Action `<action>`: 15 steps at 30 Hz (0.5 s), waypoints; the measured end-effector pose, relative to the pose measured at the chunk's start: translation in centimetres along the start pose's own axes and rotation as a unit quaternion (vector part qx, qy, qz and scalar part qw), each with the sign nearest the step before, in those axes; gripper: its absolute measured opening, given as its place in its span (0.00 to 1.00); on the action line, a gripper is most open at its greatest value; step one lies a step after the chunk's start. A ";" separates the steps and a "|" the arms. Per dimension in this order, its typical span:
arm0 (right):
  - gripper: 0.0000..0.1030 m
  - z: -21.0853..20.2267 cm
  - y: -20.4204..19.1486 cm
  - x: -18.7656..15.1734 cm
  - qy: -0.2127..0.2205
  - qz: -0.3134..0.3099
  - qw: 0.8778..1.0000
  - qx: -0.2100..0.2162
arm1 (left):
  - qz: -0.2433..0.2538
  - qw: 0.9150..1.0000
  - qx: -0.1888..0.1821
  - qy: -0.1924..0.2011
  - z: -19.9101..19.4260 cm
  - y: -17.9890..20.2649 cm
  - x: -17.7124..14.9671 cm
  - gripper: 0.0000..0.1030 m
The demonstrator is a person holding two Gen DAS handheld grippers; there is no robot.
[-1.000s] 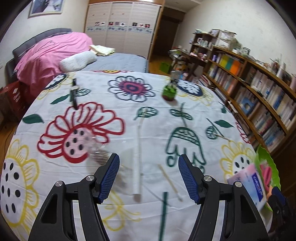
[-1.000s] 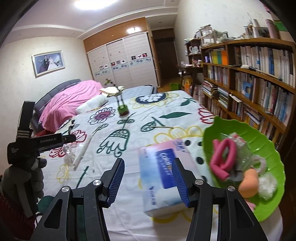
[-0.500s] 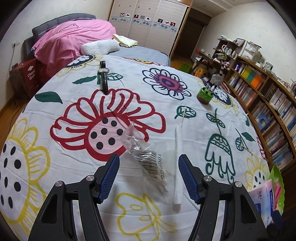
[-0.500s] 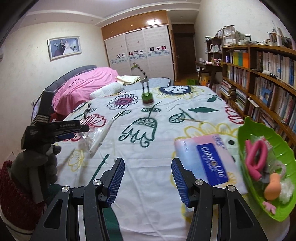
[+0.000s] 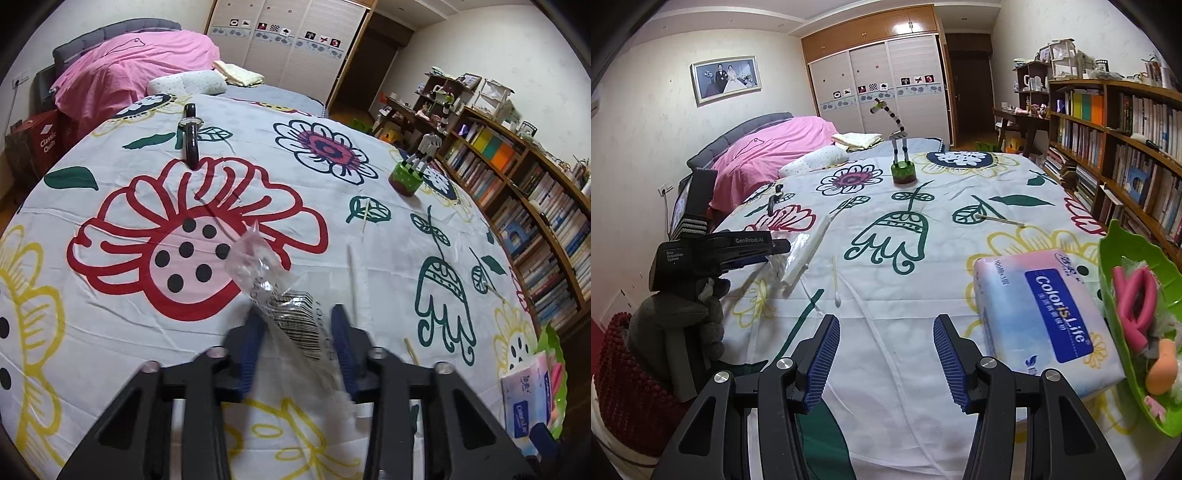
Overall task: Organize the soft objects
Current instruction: 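Grasp the clear cotton-swab bag with the left tool while the right tool grasps the white paper roll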
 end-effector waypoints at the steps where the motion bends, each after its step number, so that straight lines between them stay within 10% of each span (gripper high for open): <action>1: 0.55 0.0 -0.1 -0.1 -0.001 0.000 1.000 0.001 | -0.001 1.000 -0.001 -0.001 -0.1 0.0 0.0 0.28; 15: 0.55 0.6 -0.9 -0.2 -0.015 0.002 1.000 0.006 | -0.006 0.999 -0.008 0.043 -4.3 -0.3 2.0 0.20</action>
Point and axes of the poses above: each gripper's, at about its wrist camera, not at the fingertips, and z roughly the way its jaws point, y to its right, x to its top, the point moved 7 cm from there along z, roughly the way its jaws point, and after that the axes turned 11 degrees about y, right-handed, at the moved point
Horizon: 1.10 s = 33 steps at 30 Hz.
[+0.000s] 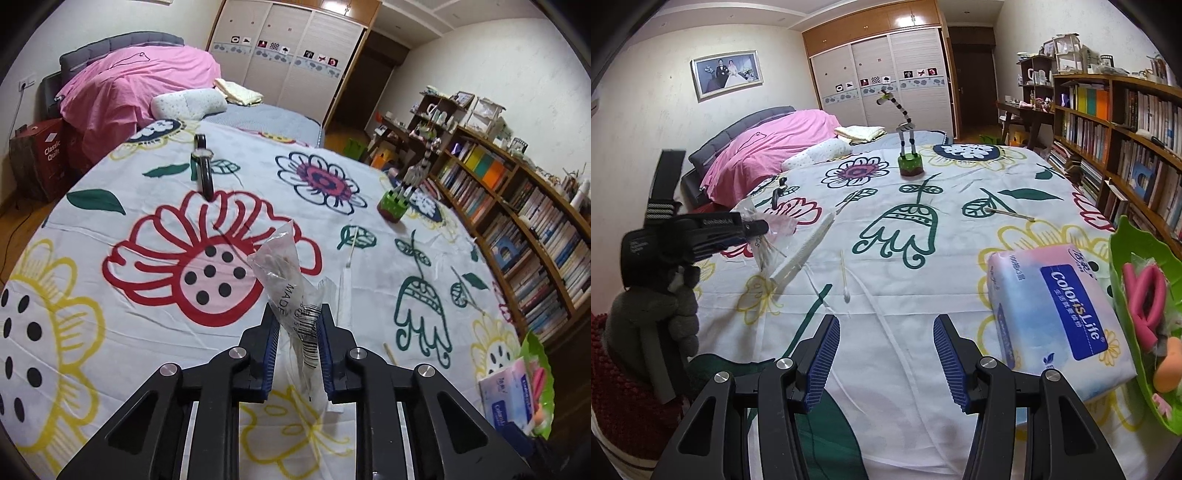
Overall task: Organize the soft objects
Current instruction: 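Grasp the clear cotton-swab bag with the left tool while the right tool grasps the white paper roll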
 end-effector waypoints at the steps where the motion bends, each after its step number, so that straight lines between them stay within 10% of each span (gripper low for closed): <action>1: 0.55 0.0 -0.3 0.0 0.000 -0.003 1.000 0.001 | -0.001 1.000 -0.003 0.003 -0.3 0.0 0.2 0.20; 33: 0.51 12.1 -8.1 2.6 -0.075 -0.008 0.995 0.067 | -0.067 0.995 0.020 0.077 -4.5 -4.2 4.9 0.20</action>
Point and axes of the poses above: each gripper's, at about its wrist camera, not at the fingertips, and z roughly the way its jaws point, y to its right, x to its top, the point moved 7 cm from there along z, roughly the way its jaws point, and after that the axes turned 11 degrees about y, right-handed, at the moved point
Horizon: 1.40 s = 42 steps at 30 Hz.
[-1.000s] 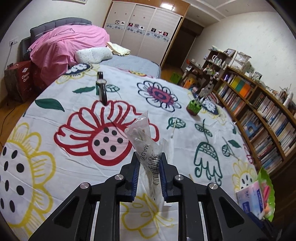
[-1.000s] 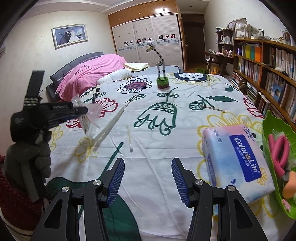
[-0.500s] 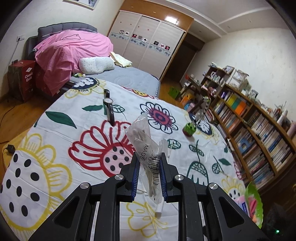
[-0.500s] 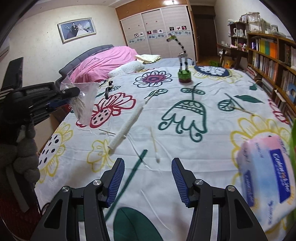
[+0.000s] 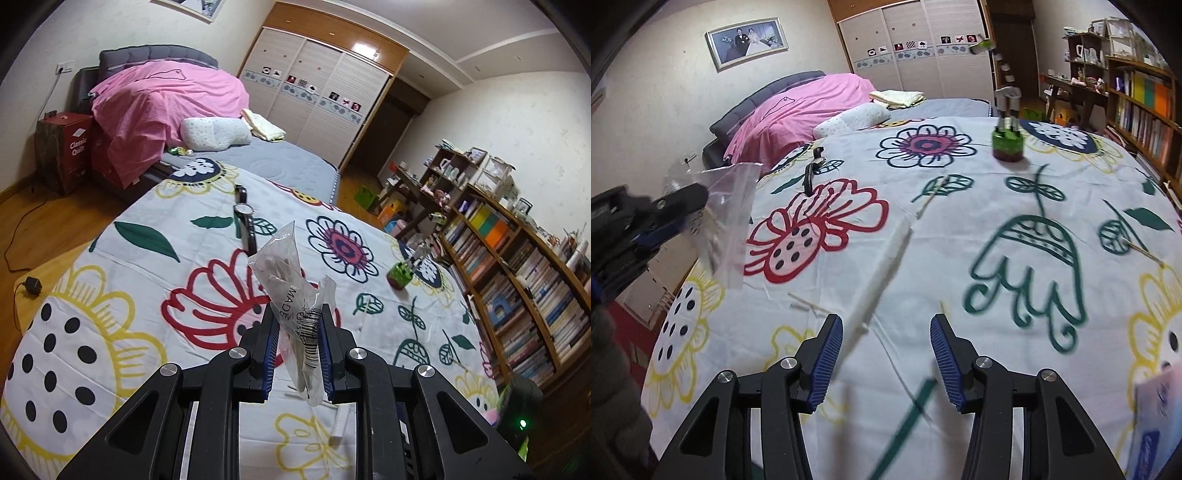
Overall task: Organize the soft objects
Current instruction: 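Grasp the clear cotton-swab bag with the left tool while the right tool grasps the white paper roll, then carry the cotton-swab bag and paper roll toward the green bowl with both tools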
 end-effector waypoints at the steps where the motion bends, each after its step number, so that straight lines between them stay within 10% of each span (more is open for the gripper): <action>1: 0.51 0.6 -0.3 0.2 -0.001 0.001 1.000 0.003 | -0.002 1.000 0.002 0.000 0.1 -0.1 0.0 0.20; 18: 0.14 4.0 -0.7 0.9 -0.004 -0.038 0.999 -0.027 | 0.001 1.000 0.003 -0.015 0.9 0.0 -0.7 0.20; 42: 0.11 -5.0 5.3 2.4 0.060 0.074 0.995 -0.017 | 0.018 0.998 -0.047 -0.043 1.4 2.7 -2.3 0.20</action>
Point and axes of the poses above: each gripper's, at about its wrist camera, not at the fingertips, and z roughly the way its jaws point, y to its right, x to its top, the point moved 7 cm from there along z, roughly the way its jaws point, and after that the axes turned 11 degrees about y, right-handed, at the moved point
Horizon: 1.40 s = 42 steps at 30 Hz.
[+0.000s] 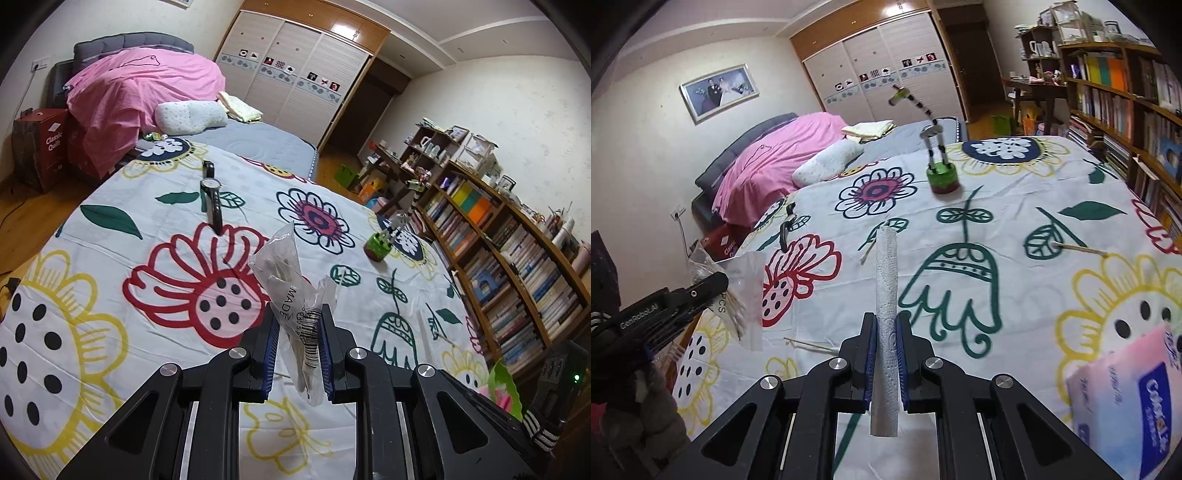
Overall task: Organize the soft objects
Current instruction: 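Carry the cotton-swab bag and paper roll toward the green bowl with both tools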
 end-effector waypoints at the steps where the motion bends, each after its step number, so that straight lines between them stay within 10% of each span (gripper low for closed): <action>1: 0.11 -0.3 0.2 -0.1 0.002 0.003 1.000 -0.002 | 0.001 1.000 -0.002 -0.001 0.0 0.2 -0.1 0.20; 42: 0.11 -11.7 11.2 -0.6 0.082 0.057 0.988 -0.119 | 0.059 0.988 -0.121 -0.075 -0.6 9.0 -5.7 0.20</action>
Point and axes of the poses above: each gripper's, at about its wrist camera, not at the fingertips, and z roughly the way its jaws point, y to its right, x to its top, the point moved 7 cm from there along z, roughly the way its jaws point, and after that the axes turned 11 degrees about y, right-handed, at the moved point
